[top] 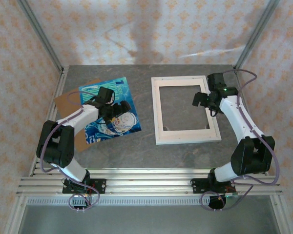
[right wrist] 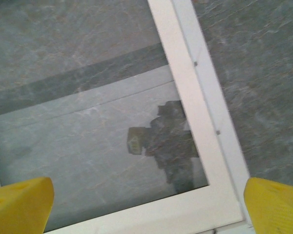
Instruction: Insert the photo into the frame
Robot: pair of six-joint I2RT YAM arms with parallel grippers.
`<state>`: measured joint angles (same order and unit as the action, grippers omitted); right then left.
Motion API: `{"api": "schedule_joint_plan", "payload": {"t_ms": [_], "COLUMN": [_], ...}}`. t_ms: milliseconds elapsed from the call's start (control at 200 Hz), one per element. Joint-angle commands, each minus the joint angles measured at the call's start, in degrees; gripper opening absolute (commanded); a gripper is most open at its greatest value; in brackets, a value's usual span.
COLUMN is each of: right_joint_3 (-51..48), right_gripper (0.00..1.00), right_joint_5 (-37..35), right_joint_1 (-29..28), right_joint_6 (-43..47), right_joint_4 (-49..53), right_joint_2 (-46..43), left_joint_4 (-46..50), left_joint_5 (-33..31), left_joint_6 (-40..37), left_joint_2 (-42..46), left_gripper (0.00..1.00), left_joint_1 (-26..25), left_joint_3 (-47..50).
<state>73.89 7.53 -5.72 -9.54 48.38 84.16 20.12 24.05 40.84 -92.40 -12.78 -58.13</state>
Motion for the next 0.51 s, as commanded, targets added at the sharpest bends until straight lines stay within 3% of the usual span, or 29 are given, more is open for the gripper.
{"api": "schedule_joint_plan", "payload": {"t_ms": [0,195,500], "right_joint_3": [-0.6,-0.1,13.2], "right_gripper": [0.95,0.92,0.78], "right_joint_5": [6.3,2.4,3.9], "right_joint_1": [-2.9,-16.7,-34.0], "right_joint_6": [-9.8,-18.8,-24.3], "right_joint_4": [-4.1,-10.6,-14.9], "right_joint_2": [-0.7,3.0,21.5], "left_joint_4": [0.7,1.3,1.7], "left_joint_5": [-2.3,-3.0,-4.9], "left_joint_6": [0.0,-0.8,-1.2], "left_joint_2": [1.2,3.5,8.6], "left_gripper": [1.0,1.0,1.0], "left_joint_1": [0.3,3.2,8.1], "left_joint_3": [0.0,2.4,8.8]}}
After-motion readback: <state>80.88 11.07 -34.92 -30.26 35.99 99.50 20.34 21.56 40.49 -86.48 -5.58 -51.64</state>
